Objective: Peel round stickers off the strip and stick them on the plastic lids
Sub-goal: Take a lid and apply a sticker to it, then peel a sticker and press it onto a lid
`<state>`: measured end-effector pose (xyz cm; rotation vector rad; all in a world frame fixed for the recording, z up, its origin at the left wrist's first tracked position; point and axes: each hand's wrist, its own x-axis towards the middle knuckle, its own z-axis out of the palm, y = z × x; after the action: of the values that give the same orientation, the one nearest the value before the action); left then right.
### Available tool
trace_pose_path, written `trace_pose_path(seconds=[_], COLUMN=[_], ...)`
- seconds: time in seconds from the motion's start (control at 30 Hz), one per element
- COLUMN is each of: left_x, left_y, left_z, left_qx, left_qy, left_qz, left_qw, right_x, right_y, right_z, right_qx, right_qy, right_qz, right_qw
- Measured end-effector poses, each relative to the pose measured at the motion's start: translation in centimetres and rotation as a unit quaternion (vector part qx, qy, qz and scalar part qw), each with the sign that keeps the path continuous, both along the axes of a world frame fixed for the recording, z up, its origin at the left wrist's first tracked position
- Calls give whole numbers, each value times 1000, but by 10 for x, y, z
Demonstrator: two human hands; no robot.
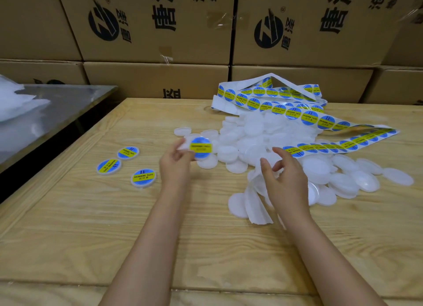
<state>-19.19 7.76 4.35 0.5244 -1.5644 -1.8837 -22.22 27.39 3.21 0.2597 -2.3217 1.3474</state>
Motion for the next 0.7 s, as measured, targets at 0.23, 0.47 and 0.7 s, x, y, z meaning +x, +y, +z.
trace_pose_path(seconds=[0.23, 0.47, 0.7], left_x=[15, 15, 14], left_y=[-64, -72, -56], left_z=[-19, -22, -14], left_qx=[-117, -154, -238], left_qy=[-189, -315, -225], left_qz=[285, 298, 346], left_qw=[932, 888, 879], right_x=[-1, -5, -9], right_y=[6, 8, 14], right_z=[-2, 0, 3], right_qx=[232, 54, -119], right_qy=[-67, -96, -116], right_qz=[-29, -2, 0], right_qw=[970, 994, 986])
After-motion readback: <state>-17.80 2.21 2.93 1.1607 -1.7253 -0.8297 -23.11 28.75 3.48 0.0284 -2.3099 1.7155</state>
